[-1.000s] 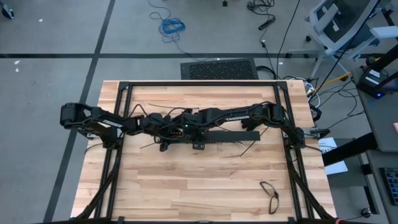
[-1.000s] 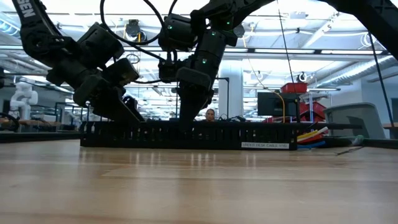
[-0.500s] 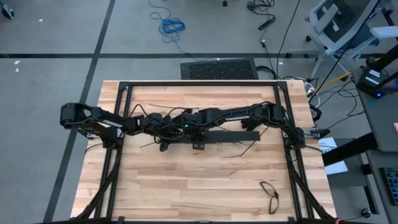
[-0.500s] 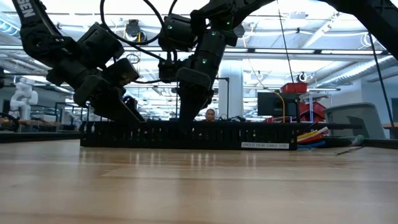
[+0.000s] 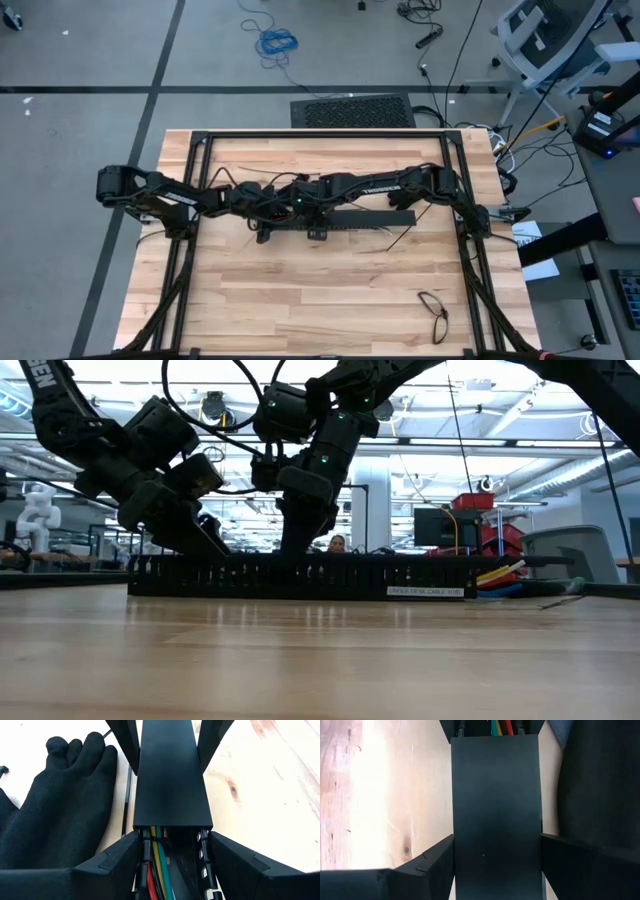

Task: Ziptie cables
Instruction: Close the cable duct

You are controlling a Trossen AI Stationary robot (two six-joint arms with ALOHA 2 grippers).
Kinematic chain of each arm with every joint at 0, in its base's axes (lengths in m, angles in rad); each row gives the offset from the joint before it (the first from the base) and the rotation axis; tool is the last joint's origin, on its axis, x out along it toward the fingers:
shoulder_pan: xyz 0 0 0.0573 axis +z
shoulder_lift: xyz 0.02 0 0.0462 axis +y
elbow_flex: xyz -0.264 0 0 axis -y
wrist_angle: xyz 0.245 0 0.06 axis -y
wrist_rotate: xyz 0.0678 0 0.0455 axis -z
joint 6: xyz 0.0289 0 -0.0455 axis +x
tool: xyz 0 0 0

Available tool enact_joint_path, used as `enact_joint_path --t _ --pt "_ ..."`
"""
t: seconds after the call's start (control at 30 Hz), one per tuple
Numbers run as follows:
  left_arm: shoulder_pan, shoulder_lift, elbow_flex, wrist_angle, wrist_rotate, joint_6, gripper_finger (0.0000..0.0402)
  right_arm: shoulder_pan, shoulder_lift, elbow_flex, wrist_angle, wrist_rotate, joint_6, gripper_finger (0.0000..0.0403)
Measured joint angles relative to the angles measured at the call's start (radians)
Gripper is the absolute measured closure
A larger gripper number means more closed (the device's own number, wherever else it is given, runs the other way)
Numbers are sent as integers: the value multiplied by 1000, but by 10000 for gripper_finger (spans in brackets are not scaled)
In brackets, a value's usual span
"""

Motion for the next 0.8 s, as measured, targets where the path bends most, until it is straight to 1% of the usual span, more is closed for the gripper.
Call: enact_joint_path --t 0.3,0.43,0.7,0.8 --pt "0 0 0 -3 -13 0 174 -1 0 0 13 -13 -14 160" --pt "0 0 0 -1 -22 43 174 -1 0 0 12 -13 -14 160" --pt "-1 0 -1 4 -30 20 174 -1 0 0 12 -14 -14 160" --pt "-1 0 -1 4 -31 45 174 -1 0 0 12 -14 -14 160"
